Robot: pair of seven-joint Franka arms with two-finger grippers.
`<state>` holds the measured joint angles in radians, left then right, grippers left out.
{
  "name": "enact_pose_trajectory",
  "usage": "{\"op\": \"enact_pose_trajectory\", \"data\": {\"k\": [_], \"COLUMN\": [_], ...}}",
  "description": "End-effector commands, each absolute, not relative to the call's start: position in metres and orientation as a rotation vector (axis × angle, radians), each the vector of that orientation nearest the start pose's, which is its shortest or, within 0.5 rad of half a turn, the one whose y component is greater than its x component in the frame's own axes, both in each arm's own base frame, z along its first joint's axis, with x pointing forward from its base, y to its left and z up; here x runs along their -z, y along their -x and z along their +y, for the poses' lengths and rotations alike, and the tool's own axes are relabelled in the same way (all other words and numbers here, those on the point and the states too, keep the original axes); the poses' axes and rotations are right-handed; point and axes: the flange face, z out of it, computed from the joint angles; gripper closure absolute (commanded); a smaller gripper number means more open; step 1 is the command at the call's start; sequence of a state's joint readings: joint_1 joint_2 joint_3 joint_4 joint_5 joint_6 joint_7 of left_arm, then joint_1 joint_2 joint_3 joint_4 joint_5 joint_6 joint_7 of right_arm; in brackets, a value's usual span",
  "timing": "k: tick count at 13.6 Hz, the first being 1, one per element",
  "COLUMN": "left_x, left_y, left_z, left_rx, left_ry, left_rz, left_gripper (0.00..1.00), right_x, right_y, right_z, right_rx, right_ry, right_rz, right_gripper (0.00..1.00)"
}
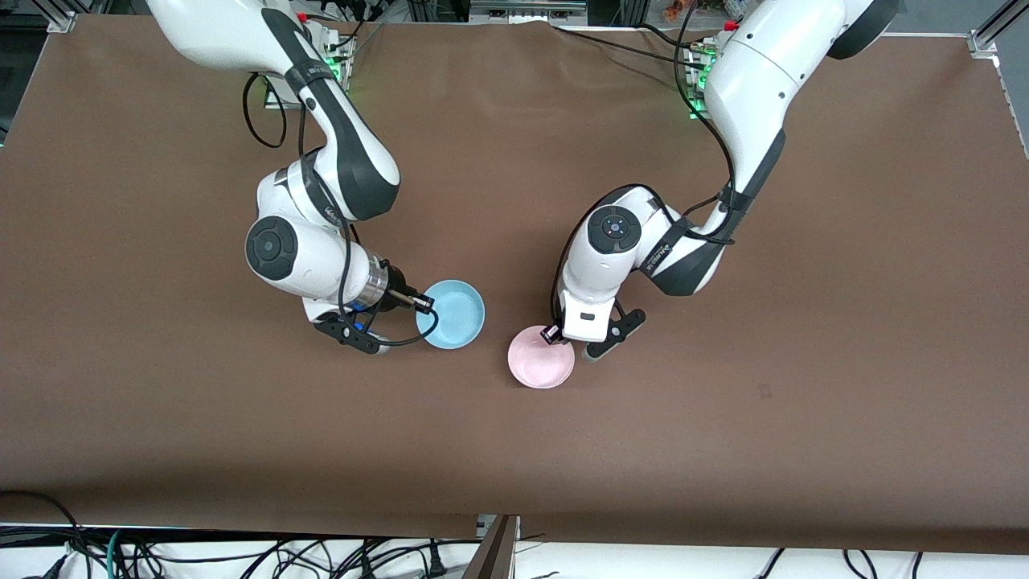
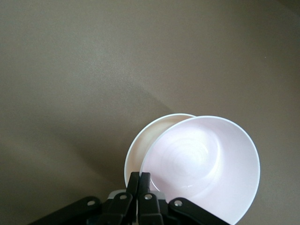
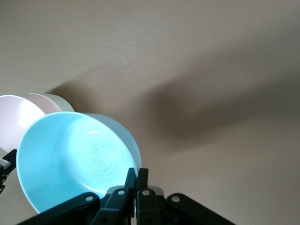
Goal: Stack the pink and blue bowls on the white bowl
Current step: 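Hold the pink bowl while the right gripper carries the blue bowl toward it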
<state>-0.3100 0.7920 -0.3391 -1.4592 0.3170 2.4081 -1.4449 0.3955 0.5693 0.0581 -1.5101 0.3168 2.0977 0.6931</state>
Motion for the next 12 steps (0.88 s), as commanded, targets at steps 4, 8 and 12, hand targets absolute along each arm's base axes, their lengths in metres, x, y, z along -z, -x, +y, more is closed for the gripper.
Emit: {"op": "enact_pose_trajectory", "data": {"k": [4,8,12], "left_x": [-0.249,-0.246,-0.254], "left_y": [-0.623,-0.621,-0.626], "left_z": [-0.4,-0.403,-0.399], "left_rx": [0.193,0.188,0.201], "left_ry": [3.081,3.081,3.084], "left_rz": [-1.125,-1.118,-1.136], "left_gripper": [1.0,0.77,0.5], "right_x": [-0.34,-0.338,-0.337], "right_y": [-0.635,-0.635,-0.635], "right_z": [0.326,0.337,0.337], "right_rx": [-0.205,-0.167,-0.17], "right_ry": [2.789,2.772,2.764], "right_rz": [0.605,0.639,0.674], "right_gripper": [1.0,1.0,1.0]}}
